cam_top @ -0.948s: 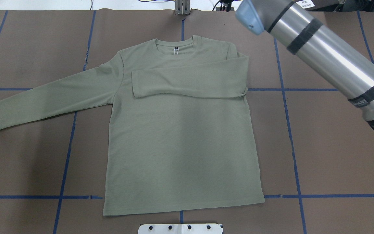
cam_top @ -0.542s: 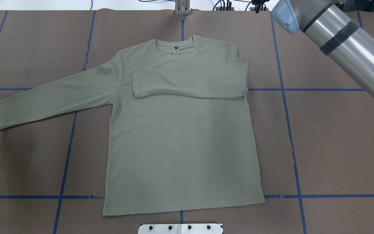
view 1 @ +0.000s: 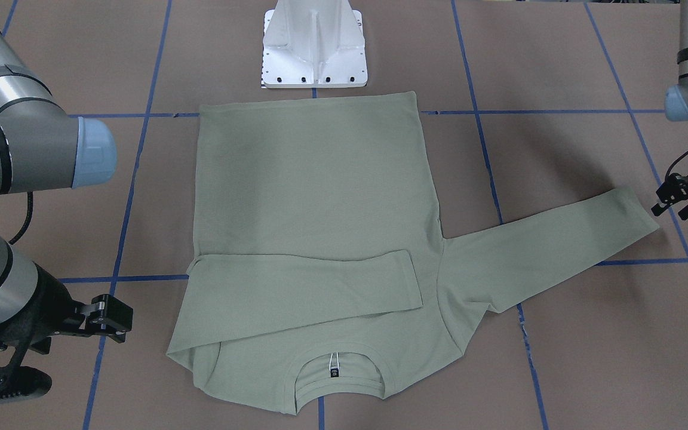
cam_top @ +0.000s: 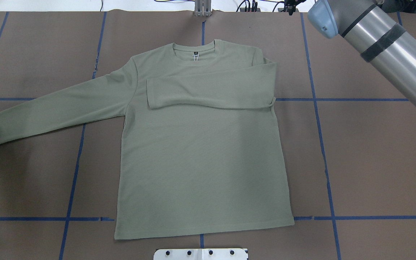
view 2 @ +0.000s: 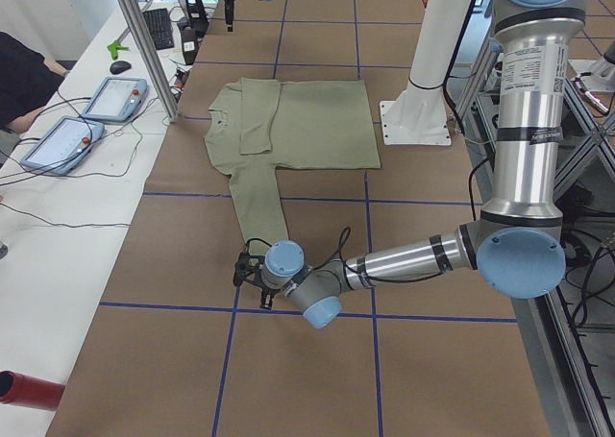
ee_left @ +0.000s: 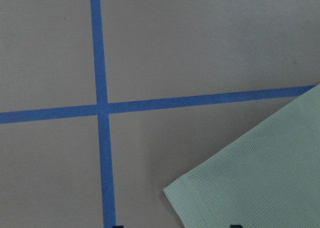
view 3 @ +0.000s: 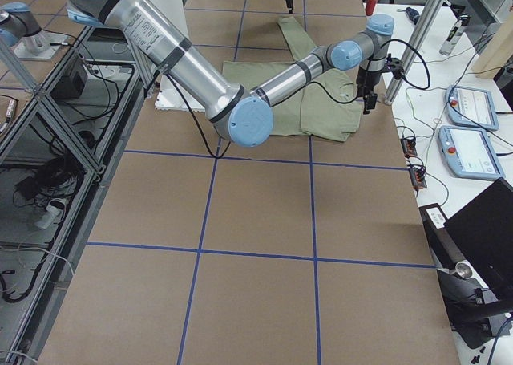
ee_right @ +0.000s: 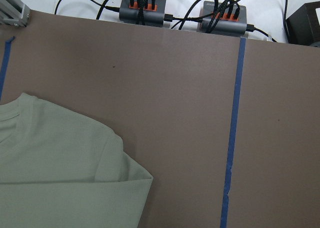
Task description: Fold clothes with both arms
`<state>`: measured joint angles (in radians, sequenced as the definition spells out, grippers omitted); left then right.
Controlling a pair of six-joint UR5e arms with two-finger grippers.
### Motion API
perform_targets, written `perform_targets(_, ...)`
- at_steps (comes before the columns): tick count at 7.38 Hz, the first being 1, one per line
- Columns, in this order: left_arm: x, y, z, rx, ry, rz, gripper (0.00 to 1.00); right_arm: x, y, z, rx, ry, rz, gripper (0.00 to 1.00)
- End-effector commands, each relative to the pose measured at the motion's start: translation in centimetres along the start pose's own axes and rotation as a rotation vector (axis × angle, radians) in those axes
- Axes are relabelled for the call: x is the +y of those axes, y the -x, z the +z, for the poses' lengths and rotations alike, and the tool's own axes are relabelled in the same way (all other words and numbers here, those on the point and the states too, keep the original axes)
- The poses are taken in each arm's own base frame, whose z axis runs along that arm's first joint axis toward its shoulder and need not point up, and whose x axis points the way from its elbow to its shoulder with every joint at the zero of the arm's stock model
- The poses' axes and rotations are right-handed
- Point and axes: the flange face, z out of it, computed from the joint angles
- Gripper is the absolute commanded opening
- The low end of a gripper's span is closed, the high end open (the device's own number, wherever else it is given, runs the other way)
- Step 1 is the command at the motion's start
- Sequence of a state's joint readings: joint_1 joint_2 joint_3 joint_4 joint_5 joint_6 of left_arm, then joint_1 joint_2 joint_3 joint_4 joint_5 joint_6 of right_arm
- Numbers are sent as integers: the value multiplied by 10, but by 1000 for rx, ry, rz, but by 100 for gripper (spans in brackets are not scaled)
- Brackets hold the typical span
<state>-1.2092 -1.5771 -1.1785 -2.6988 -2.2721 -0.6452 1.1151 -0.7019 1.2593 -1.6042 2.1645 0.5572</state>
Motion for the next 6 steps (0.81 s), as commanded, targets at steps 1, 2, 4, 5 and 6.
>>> perform_targets(1, -6, -7, 15, 7, 20, 10, 71, 1, -2, 2, 1, 2, 3, 100)
perform_targets(2, -8, -11, 18, 11, 26, 16, 71, 1, -3, 3, 2, 3, 3, 100)
perform_targets(4, -6, -12, 23, 11, 36, 18, 71, 1, -2, 2, 1, 2, 3, 100)
perform_targets(5, -5, -11, 24, 10, 39, 19, 69, 1, -3, 2, 2, 1, 3, 100)
perform_targets(6, -4, -10, 25, 10, 42, 17, 65, 1, -3, 2, 2, 1, 3, 100)
